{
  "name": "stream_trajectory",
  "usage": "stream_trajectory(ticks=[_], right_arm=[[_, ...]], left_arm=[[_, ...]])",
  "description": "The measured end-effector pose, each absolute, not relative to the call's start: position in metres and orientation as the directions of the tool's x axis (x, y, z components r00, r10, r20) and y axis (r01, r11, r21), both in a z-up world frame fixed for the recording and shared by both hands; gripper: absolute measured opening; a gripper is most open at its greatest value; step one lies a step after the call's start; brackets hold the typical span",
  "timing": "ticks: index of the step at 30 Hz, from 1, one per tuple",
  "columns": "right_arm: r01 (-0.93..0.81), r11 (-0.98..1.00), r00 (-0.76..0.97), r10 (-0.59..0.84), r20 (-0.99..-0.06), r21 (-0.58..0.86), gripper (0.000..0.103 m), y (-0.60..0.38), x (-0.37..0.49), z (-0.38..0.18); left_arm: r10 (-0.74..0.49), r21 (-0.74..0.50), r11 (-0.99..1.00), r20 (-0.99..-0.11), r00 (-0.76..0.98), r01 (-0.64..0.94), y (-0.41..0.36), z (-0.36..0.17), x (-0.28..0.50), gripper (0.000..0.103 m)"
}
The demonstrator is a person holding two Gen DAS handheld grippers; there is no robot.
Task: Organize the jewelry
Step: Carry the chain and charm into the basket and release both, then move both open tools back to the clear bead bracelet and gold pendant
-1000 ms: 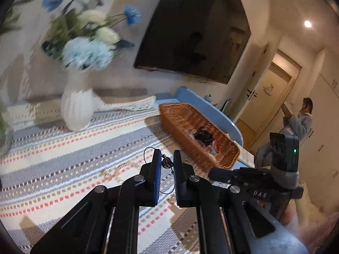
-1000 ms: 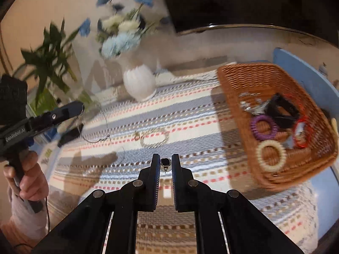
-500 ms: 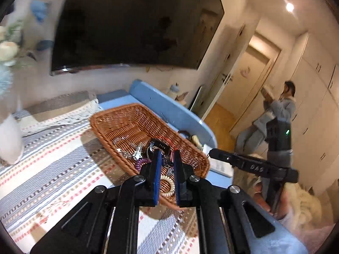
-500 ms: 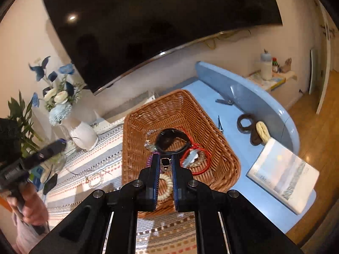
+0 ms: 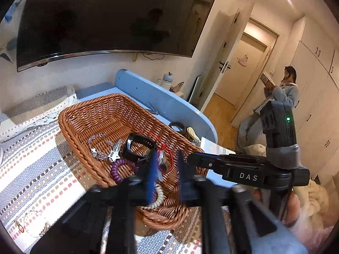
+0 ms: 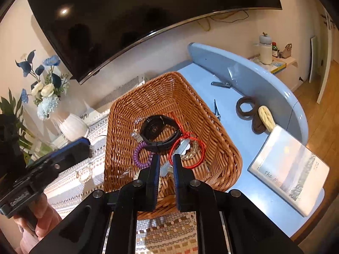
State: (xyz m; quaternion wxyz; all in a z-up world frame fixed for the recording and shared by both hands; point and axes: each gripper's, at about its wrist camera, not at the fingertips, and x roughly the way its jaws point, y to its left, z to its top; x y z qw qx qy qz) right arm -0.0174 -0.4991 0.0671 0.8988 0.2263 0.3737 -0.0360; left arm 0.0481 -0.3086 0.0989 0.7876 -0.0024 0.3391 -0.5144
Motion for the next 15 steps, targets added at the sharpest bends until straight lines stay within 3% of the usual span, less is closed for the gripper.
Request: stream_trajectory(ticks=[1,3,11,15], right_arm=[[0.237,0.894,0.716,0.105,-0.690,0.381,0.022,-0.500,-0.018,0.067],[0.236,0.896,0.725,0.095,-0.682,0.376,0.029,-0.499,-0.022,0.070],[0.176,0.919,0.745,0.111,-0.658,0.354,0.029,-0.468,-0.030,0.089],[0.086,0.943,0.753,0.150,-0.641,0.322,0.029,-0.427,-0.026,0.101]], left_arm=[[-0.802,-0.348,0.487,-0.541,0.252,0.801,-0.307,0.099,0.049,0.052],[-0.789,-0.331,0.521,-0.538,0.296,0.787,-0.298,0.101,0.049,0.053],[-0.744,-0.285,0.594,-0.551,0.378,0.753,-0.227,0.111,0.050,0.053],[-0.731,-0.292,0.641,-0.516,0.448,0.710,-0.161,0.117,0.050,0.053]])
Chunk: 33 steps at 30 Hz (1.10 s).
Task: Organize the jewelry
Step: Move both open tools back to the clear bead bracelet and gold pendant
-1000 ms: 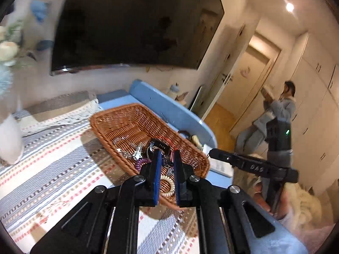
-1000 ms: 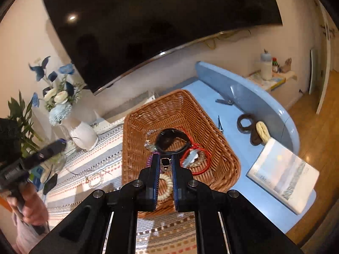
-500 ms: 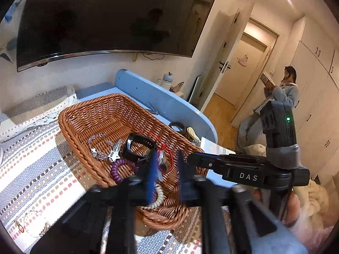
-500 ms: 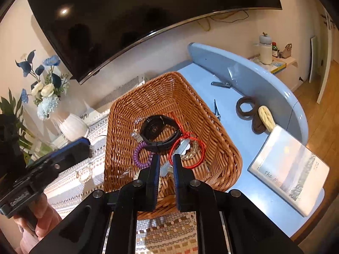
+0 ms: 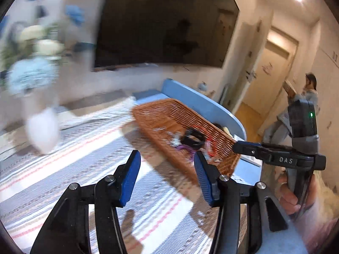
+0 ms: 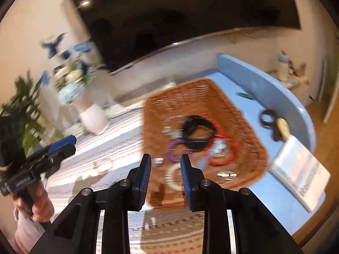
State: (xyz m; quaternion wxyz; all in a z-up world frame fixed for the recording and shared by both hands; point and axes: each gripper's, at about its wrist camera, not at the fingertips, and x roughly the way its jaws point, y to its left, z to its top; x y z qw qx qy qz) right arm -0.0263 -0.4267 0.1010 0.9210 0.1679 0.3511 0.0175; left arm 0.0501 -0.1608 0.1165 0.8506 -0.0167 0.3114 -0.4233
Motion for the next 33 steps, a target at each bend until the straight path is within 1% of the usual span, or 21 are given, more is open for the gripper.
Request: stream_trajectory(ticks=[4,8,10,12,15,16,18,20,22,24,27,30,32,33], right_arm=[[-0.005,0.966,0.752,0.175,-0.635,0.259,0.029,-0.374,-0.018,0.106],[-0.085,0.965,0.729,0.229,-0.645,0.246,0.029,-0.326,-0.003,0.097],[-0.116,0.962,0.711,0.254,-0.656,0.247,0.029,-0.302,0.008,0.088],[-0.133,0.964,0.699,0.256,-0.668,0.229,0.029,-0.281,0.020,0.076],[-0.135,0.973,0.688,0.229,-0.689,0.189,0.029,-0.259,0.043,0.057],[-0.134,0.972,0.676,0.233,-0.699,0.194,0.029,-0.257,0.051,0.052],[-0.131,0.962,0.630,0.269,-0.729,0.241,0.029,-0.255,0.073,0.043],[-0.138,0.948,0.597,0.310,-0.740,0.286,0.029,-0.258,0.092,0.040],[-0.138,0.952,0.590,0.300,-0.749,0.273,0.029,-0.259,0.107,0.038],[-0.144,0.964,0.600,0.263,-0.756,0.222,0.029,-0.257,0.117,0.034],[-0.150,0.979,0.625,0.203,-0.753,0.139,0.029,-0.254,0.124,0.021],[-0.174,0.975,0.625,0.220,-0.749,0.140,0.029,-0.253,0.125,0.007],[-0.180,0.978,0.627,0.197,-0.754,0.106,0.029,-0.249,0.127,0.002],[-0.180,0.979,0.623,0.186,-0.760,0.092,0.029,-0.248,0.129,-0.001]], left_arm=[[-0.721,-0.373,0.685,-0.474,0.506,0.626,-0.090,0.117,0.062,0.053],[-0.683,-0.433,0.730,-0.465,0.563,0.528,-0.032,0.106,0.077,0.053],[-0.659,-0.461,0.751,-0.496,0.565,0.472,-0.011,0.091,0.088,0.053],[-0.620,-0.454,0.784,-0.561,0.548,0.423,-0.001,0.071,0.101,0.053],[-0.593,-0.435,0.805,-0.633,0.498,0.405,-0.002,0.044,0.117,0.052],[-0.591,-0.434,0.805,-0.645,0.485,0.404,-0.004,0.037,0.120,0.050],[-0.603,-0.449,0.795,-0.655,0.456,0.407,-0.010,0.027,0.128,0.047],[-0.620,-0.479,0.782,-0.663,0.420,0.398,-0.019,0.018,0.139,0.047],[-0.621,-0.496,0.781,-0.679,0.392,0.378,-0.030,0.011,0.148,0.042],[-0.642,-0.532,0.765,-0.675,0.364,0.363,-0.039,0.002,0.157,0.039],[-0.668,-0.563,0.743,-0.658,0.349,0.362,-0.048,-0.009,0.158,0.039],[-0.675,-0.559,0.736,-0.653,0.345,0.382,-0.052,-0.016,0.154,0.039],[-0.677,-0.562,0.733,-0.655,0.336,0.383,-0.056,-0.020,0.156,0.039],[-0.696,-0.584,0.715,-0.641,0.324,0.384,-0.056,-0.022,0.157,0.039]])
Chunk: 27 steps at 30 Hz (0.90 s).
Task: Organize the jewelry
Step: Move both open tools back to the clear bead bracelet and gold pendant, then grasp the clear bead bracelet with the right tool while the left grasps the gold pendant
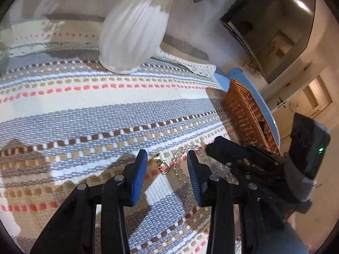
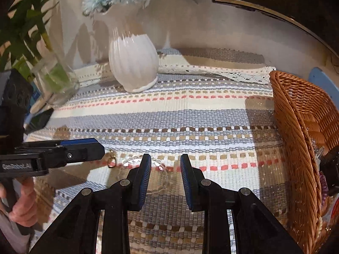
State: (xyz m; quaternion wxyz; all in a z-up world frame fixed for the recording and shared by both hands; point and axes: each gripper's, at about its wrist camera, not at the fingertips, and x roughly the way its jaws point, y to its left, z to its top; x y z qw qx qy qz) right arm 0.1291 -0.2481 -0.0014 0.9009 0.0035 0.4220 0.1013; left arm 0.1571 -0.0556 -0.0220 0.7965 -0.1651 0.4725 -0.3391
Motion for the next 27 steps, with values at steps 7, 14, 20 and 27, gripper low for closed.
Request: stream_trajectory(ticks=[7,14,20,27], right_arm=[[-0.175,0.984,0.622,0.130,-0.772,0.024,0.028,-0.238,0.132,-0.009],[-0.207,0.976,0.615,0.079,-0.785,-0.065,0.024,-0.222,0.131,-0.015],[-0.202,0.979,0.606,0.103,-0.788,-0.028,0.010,-0.229,0.132,-0.016],[-0.150,0.989,0.602,0.102,-0.792,0.013,0.009,-0.253,0.132,-0.016]], left_arm=[[-0.710,-0.594,0.702,-0.631,0.313,0.394,-0.056,-0.027,0.159,0.039],[-0.625,-0.491,0.774,-0.691,0.362,0.398,-0.067,-0.033,0.158,0.005],[-0.662,-0.554,0.747,-0.670,0.335,0.368,-0.049,-0.038,0.166,0.001],[-0.694,-0.588,0.719,-0.638,0.333,0.370,-0.040,-0.035,0.167,0.001]])
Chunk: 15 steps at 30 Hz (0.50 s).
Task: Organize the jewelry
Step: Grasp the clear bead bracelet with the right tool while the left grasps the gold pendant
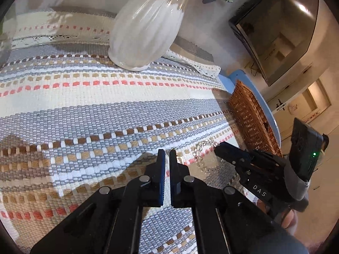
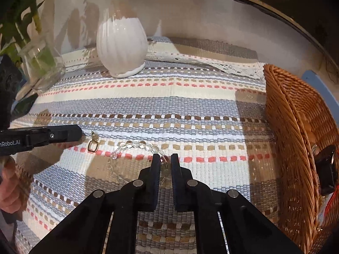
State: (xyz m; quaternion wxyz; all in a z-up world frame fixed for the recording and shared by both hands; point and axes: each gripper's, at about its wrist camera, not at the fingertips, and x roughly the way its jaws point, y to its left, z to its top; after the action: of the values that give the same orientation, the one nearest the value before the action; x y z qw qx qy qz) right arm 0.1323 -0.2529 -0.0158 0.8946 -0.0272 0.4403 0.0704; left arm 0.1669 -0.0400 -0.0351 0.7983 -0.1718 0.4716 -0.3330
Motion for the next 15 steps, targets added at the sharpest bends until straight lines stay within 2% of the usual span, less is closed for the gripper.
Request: stream_trajectory(ticks=[6,10,15], right_arm=[[-0.149,0.989,0.606,0.085,-0.791,-0.008,0.009,-0.249,0.131,-0.015],[-0.116,0.993,0.610,0.054,-0.791,-0.022,0.009,-0.257,0.130,-0.015],[-0.073,0.997,0.609,0.043,-0.792,-0.003,0.010,-0.274,0.130,-0.015]], left_arm=[[-0.684,-0.578,0.727,-0.656,0.318,0.371,-0.049,-0.031,0.164,0.003],[-0.718,-0.635,0.694,-0.643,0.265,0.338,-0.062,-0.027,0.167,0.003],[-0.600,-0.516,0.799,-0.719,0.350,0.311,-0.079,-0.019,0.169,0.003]])
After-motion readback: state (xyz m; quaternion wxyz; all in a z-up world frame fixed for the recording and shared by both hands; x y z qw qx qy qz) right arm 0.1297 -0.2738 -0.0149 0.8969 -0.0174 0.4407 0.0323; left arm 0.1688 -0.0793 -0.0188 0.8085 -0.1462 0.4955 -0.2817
